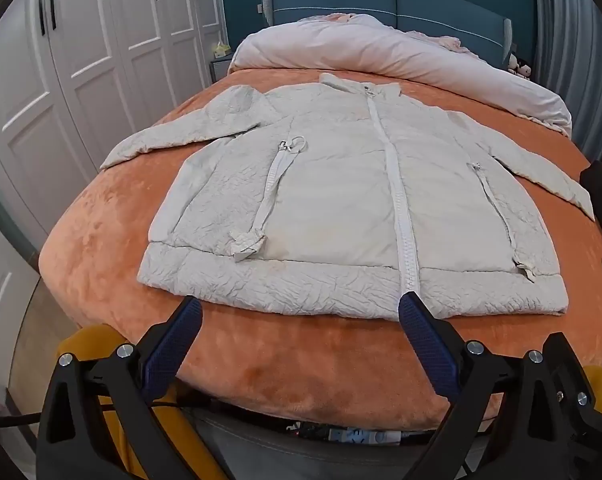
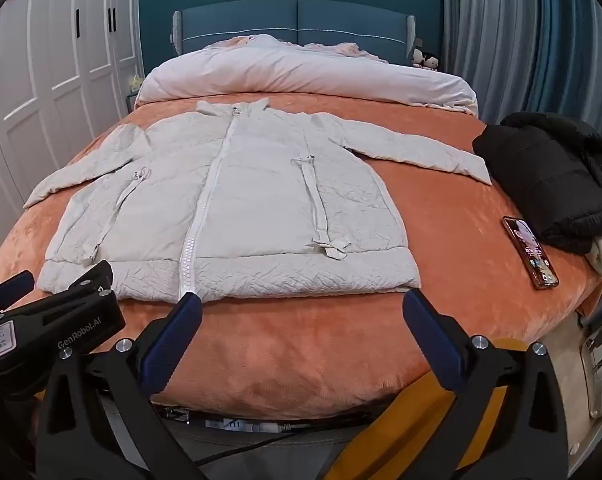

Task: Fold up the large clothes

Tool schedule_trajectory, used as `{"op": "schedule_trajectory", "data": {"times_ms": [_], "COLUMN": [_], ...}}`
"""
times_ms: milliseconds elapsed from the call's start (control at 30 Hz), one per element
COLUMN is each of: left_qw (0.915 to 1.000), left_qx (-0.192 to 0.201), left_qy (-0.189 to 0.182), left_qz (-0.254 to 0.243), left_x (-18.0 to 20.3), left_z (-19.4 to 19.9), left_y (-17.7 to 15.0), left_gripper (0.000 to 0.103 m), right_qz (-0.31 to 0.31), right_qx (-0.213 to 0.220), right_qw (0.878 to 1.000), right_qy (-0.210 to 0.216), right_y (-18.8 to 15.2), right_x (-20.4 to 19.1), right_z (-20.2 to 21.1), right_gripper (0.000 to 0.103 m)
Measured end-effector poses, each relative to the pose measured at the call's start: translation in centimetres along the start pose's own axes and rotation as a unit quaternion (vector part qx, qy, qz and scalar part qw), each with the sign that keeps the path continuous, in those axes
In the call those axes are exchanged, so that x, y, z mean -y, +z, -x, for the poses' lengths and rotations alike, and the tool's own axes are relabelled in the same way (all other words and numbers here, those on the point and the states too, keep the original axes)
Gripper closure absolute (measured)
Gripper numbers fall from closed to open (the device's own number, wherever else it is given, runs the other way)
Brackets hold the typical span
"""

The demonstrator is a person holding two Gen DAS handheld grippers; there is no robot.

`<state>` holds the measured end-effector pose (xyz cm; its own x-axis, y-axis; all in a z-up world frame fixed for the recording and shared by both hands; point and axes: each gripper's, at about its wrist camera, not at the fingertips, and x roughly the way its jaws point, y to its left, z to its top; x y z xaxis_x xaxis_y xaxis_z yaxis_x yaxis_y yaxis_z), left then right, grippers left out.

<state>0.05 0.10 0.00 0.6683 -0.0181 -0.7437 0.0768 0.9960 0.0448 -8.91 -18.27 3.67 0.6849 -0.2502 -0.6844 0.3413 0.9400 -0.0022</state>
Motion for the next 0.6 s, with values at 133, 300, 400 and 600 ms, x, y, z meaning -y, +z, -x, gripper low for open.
{"op": "schedule_trajectory", "data": {"times_ms": [133, 300, 400, 600], "left_qw": [1.0, 1.0, 1.0, 0.9999], "left_qx": [-0.001, 0.001, 0.005, 0.007], "left_qy": [0.003, 0.003, 0.004, 0.008], "left_qz": [-0.004, -0.004, -0.004, -0.007], "left_x": [0.16, 0.04, -0.29, 0.06], "left_z": [0.09, 0.15, 0.68, 0.76], "left_y": [0.1, 0.45, 0.11, -0.04], "left_gripper": [0.007, 0.008, 0.008, 0.008], "right_qz": [0.002, 0.001, 0.004, 0.005], "right_qx": [0.001, 0.004, 0.005, 0.005], "right_qw": [1.0, 1.0, 1.0, 1.0], "right_qy": [-0.001, -0.001, -0.005, -0.006], "right_y": [-0.06, 0.13, -0.15, 0.0], "right_x": [-0.05, 0.17, 0.08, 0.35], "right_z": [0.04, 0.01, 0.28, 0.54], "right_gripper": [0.005, 0.005, 0.005, 0.005]}}
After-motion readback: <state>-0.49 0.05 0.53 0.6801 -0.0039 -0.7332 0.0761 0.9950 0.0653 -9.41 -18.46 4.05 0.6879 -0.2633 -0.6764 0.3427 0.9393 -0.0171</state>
